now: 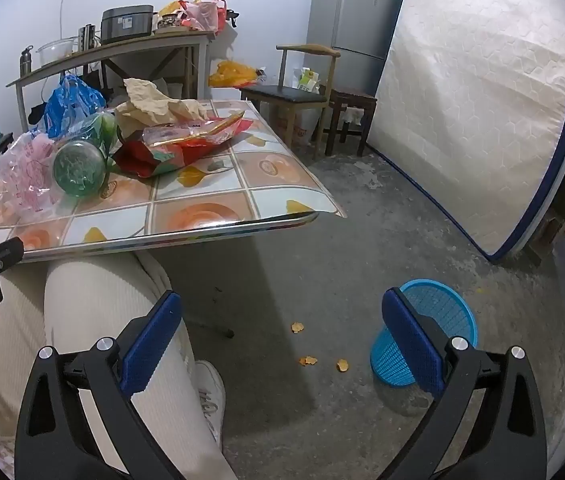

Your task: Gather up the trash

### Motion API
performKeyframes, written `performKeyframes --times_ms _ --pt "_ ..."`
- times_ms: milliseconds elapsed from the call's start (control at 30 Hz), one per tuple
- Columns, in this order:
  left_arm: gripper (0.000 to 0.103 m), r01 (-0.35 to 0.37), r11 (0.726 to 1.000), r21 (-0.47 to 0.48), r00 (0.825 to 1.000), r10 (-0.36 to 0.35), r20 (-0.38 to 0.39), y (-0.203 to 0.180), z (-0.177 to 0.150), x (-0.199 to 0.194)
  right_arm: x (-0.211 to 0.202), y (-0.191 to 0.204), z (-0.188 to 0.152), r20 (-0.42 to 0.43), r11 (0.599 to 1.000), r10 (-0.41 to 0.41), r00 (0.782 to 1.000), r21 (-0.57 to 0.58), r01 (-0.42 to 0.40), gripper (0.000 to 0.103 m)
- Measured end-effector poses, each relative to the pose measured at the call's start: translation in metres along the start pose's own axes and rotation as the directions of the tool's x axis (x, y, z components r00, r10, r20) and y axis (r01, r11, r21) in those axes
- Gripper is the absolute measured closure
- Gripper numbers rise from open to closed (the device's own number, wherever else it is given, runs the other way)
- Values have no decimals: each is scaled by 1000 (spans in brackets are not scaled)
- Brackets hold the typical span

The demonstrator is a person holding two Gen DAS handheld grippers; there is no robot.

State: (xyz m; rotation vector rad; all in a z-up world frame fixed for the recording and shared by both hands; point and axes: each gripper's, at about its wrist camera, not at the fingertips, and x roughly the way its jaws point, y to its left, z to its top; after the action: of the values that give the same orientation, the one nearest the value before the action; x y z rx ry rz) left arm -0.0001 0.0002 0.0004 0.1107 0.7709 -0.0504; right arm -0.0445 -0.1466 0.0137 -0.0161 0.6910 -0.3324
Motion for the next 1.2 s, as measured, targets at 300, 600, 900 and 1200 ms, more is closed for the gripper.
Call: performKeyframes --times_ms 300,600,900,1200 --pt "8 4 1000 -11 1000 -4 22 2 4 -2 0 0 0 -4 1000 -2 1000 0 2 5" --pt "8 -6 999 -32 1000 6 20 5 6 -5 -2 2 1 3 1000 0 1000 -5 0 5" --pt "8 -6 999 -39 1000 6 17 6 5 -1 -3 3 0 4 1000 1 1000 -5 -1 5" --pt "8 -3 999 -42 1000 4 14 7 3 0 -3 4 0 2 1000 0 1000 -4 0 5"
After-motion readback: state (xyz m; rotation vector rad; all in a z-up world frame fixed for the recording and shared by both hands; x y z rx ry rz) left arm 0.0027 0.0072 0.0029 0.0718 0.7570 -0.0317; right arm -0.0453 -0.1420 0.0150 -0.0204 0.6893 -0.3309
